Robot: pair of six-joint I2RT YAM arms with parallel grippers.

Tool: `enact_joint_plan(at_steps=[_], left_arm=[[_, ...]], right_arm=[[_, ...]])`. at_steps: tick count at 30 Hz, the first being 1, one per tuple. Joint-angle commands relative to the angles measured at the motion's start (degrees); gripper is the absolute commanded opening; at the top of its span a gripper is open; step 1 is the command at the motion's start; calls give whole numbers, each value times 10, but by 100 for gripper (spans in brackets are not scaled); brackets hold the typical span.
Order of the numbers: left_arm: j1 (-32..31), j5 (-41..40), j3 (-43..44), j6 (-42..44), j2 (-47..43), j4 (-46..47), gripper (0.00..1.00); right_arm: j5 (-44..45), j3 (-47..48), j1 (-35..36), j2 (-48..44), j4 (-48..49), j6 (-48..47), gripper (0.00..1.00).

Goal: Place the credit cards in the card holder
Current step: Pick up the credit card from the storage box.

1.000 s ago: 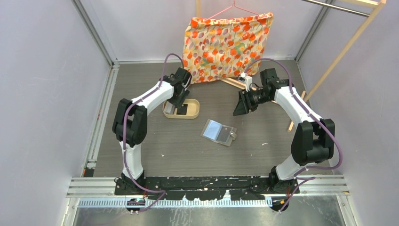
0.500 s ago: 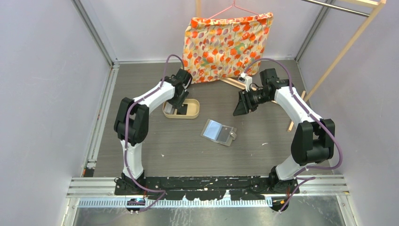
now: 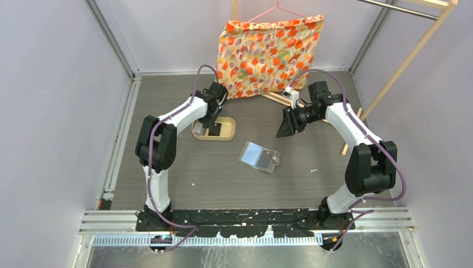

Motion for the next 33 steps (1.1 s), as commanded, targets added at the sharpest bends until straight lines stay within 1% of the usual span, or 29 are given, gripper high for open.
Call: enact_joint_plan(at_steps=[1,8,10,12,15,26,33], left_arm=[[4,-22,6,0,-18,-6,47],[4,-17,7,-2,-28,-7,45],[4,-16,7,-2,-30,-7,43],[4,-16,8,-3,-33,-8,38],[4,-15,8,-3,-36,-9,35],[4,-10,10,-5,-45,-12,34],[3,-7,11,-6,-47,-13,26]], right_arm=[[-13,6,-3,-2,-2,-7,41],[-13,6,-3,-3,-3,-7,41],[-13,6,-3,-2,-2,-8,41],[-13,6,-4,-2,-2,-7,41],[-14,6,-3,-2,-2,-8,41],[-15,6,-4,0,-3,-8,41],[-14,5,-4,0,-3,-8,41]])
